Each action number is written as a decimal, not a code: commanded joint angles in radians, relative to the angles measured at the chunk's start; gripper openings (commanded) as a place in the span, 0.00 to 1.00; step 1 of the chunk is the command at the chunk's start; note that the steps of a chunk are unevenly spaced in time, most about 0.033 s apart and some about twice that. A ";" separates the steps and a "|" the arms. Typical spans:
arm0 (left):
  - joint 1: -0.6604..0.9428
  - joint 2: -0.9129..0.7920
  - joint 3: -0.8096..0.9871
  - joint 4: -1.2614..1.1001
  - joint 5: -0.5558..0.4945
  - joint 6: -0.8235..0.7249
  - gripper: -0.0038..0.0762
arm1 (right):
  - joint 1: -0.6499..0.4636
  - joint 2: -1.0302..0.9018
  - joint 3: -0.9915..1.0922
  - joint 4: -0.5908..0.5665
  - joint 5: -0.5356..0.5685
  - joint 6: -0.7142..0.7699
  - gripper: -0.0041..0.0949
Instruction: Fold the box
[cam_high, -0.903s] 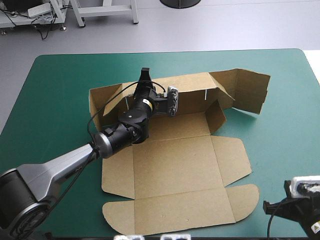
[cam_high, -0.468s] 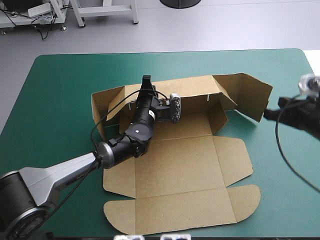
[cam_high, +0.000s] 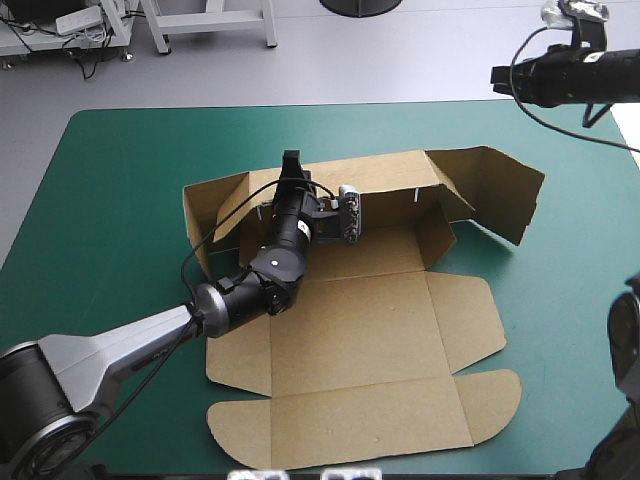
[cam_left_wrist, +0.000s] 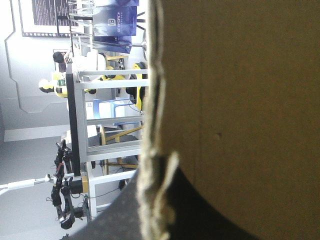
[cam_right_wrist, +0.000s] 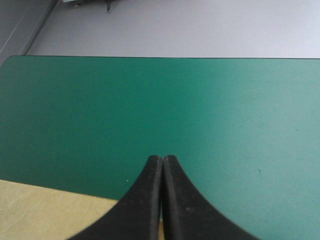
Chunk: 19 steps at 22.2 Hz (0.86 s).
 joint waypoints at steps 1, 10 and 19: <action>-0.009 -0.045 -0.020 0.061 0.021 -0.027 0.04 | -0.001 0.164 -0.268 0.088 0.105 0.043 0.02; -0.009 -0.045 -0.020 0.082 0.032 -0.027 0.04 | 0.019 0.405 -0.473 0.029 0.105 0.155 0.02; -0.009 -0.045 -0.020 0.082 0.094 -0.027 0.04 | 0.035 0.192 -0.111 -0.141 0.106 0.003 0.02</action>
